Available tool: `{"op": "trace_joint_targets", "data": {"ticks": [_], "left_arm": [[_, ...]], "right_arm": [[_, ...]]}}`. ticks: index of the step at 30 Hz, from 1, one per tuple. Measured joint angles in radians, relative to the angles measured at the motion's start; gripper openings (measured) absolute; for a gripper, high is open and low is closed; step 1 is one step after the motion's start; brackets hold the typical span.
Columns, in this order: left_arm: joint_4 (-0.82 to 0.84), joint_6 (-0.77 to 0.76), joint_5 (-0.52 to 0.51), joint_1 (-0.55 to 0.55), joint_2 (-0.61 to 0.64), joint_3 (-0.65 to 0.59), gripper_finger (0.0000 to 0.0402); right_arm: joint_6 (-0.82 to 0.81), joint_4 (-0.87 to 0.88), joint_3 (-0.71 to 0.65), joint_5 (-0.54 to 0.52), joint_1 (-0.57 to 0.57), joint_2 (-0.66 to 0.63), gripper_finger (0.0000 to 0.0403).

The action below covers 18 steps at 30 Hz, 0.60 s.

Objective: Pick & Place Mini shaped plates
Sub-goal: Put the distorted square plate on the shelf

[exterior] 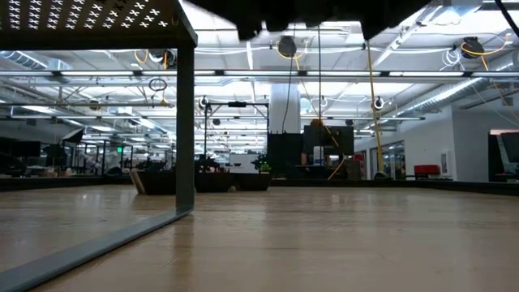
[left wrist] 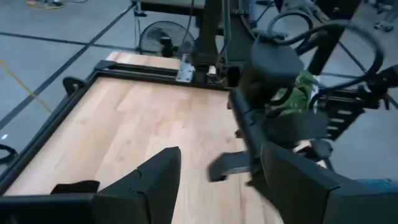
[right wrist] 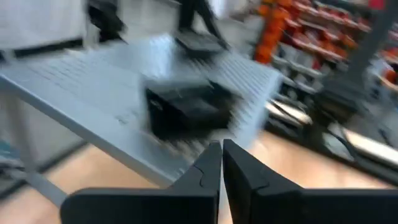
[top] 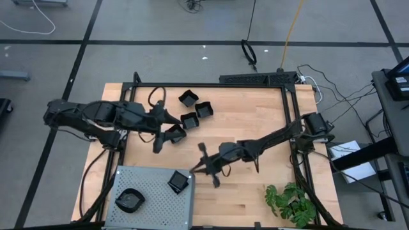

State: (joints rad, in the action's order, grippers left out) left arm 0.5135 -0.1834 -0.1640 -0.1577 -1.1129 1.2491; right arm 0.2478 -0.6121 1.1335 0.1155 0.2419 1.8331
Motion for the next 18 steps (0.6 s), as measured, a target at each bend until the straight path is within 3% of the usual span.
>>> {"op": "trace_joint_targets", "data": {"ticks": [10, 18], "left_arm": [[-0.002, 0.005, 0.001, -0.001, 0.05, 0.0, 0.0212], [0.008, 0.01, 0.001, -0.001, 0.045, 0.0, 0.0223]], "right_arm": [[0.006, 0.044, 0.124, 0.024, 0.061, 0.076, 0.0], [0.024, 0.094, 0.125, 0.002, 0.066, 0.068, 0.0]]}}
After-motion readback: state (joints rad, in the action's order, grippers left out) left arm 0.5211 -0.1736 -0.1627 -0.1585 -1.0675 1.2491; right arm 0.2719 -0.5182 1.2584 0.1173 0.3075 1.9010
